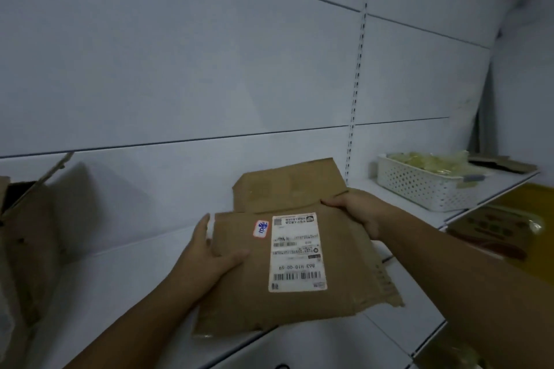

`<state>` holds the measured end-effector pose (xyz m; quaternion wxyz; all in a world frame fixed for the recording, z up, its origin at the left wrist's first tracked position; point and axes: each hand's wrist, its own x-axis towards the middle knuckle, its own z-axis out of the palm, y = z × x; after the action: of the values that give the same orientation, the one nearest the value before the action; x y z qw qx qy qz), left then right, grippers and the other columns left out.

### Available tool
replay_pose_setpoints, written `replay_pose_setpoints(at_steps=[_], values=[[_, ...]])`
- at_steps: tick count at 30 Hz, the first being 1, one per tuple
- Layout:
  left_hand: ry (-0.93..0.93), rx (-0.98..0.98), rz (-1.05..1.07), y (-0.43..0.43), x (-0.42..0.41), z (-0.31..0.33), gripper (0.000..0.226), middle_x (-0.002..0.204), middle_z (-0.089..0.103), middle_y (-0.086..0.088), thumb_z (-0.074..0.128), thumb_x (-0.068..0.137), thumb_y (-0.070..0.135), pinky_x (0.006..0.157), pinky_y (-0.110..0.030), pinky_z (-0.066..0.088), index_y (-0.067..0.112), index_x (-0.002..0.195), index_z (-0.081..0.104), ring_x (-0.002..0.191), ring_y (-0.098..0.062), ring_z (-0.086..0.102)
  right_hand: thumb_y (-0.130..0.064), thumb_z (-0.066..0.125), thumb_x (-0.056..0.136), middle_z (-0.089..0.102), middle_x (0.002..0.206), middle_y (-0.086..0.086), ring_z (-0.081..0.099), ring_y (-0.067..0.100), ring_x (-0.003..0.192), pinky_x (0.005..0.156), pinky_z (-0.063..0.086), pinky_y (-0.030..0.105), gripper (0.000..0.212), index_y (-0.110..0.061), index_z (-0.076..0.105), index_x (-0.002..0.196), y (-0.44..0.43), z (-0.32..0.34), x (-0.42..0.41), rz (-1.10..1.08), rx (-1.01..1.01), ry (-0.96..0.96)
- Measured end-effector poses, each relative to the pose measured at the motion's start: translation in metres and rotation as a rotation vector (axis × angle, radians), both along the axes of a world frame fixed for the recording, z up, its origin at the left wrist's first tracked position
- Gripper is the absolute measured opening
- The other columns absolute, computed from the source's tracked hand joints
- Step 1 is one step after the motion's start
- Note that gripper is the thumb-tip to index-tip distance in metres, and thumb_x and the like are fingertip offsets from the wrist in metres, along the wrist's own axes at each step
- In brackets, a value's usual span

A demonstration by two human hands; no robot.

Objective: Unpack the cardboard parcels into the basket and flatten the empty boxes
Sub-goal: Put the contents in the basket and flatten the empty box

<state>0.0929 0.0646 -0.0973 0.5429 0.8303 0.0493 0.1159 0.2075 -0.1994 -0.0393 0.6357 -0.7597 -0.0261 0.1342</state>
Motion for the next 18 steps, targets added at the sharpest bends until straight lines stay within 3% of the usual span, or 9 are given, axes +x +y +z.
replay_pose_setpoints(at_steps=[2, 5, 7, 12, 16, 18], values=[[0.137, -0.294, -0.099, -0.007, 0.000, 0.009, 0.106, 0.142, 0.045, -0.011, 0.081, 0.063, 0.036, 0.082, -0.039, 0.054, 0.030, 0.147, 0.017, 0.110, -0.032, 0.060, -0.018, 0.062, 0.086, 0.073, 0.099, 0.009, 0.070, 0.026, 0.087, 0.067, 0.056, 0.033, 0.026, -0.014, 0.062, 0.112, -0.020, 0.008, -0.002, -0.070, 0.129, -0.074], [0.254, -0.781, -0.396, -0.036, 0.009, 0.026, 0.058, 0.116, 0.065, -0.021, 0.067, 0.073, 0.023, 0.067, -0.038, 0.059, 0.010, 0.127, 0.052, 0.093, -0.036, 0.069, -0.015, 0.060, 0.088, 0.072, 0.099, 0.012, 0.069, 0.029, 0.086, 0.066, 0.056, 0.037, 0.026, -0.011, 0.062, 0.113, -0.069, 0.023, -0.004, -0.257, 0.317, -0.146], [0.242, -0.939, -0.476, -0.074, 0.021, 0.036, 0.042, 0.110, 0.068, -0.022, 0.060, 0.073, 0.021, 0.062, -0.037, 0.059, 0.007, 0.112, 0.061, 0.092, -0.034, 0.069, -0.016, 0.060, 0.088, 0.072, 0.098, 0.014, 0.069, 0.030, 0.081, 0.060, 0.056, 0.036, 0.025, -0.009, 0.062, 0.111, -0.109, 0.029, -0.007, -0.386, 0.412, -0.137], [0.253, -0.963, -0.556, -0.232, 0.052, 0.046, 0.039, 0.110, 0.069, -0.019, 0.064, 0.077, 0.023, 0.069, -0.047, 0.059, 0.018, 0.115, 0.058, 0.095, -0.036, 0.068, -0.019, 0.062, 0.087, 0.069, 0.100, 0.011, 0.066, 0.032, 0.086, 0.074, 0.056, 0.045, 0.026, -0.015, 0.058, 0.113, -0.218, 0.022, -0.029, -0.720, 0.527, -0.233], [0.286, -0.986, -0.508, -0.362, 0.068, 0.040, 0.038, 0.109, 0.068, -0.019, 0.051, 0.090, -0.001, 0.056, -0.045, 0.058, 0.016, 0.124, 0.047, 0.091, -0.034, 0.068, -0.023, 0.064, 0.085, 0.067, 0.097, 0.008, 0.063, 0.029, 0.087, 0.071, 0.055, 0.042, 0.026, -0.017, 0.060, 0.110, -0.316, 0.002, -0.059, -0.957, 0.500, -0.319], [0.319, -0.938, -0.526, -0.412, 0.075, 0.037, 0.039, 0.107, 0.067, -0.017, 0.047, 0.091, -0.006, 0.058, -0.047, 0.056, 0.016, 0.124, 0.046, 0.091, -0.033, 0.066, -0.023, 0.066, 0.084, 0.066, 0.101, 0.009, 0.063, 0.031, 0.089, 0.071, 0.057, 0.045, 0.029, -0.017, 0.058, 0.112, -0.364, -0.008, -0.074, -1.003, 0.494, -0.307]])
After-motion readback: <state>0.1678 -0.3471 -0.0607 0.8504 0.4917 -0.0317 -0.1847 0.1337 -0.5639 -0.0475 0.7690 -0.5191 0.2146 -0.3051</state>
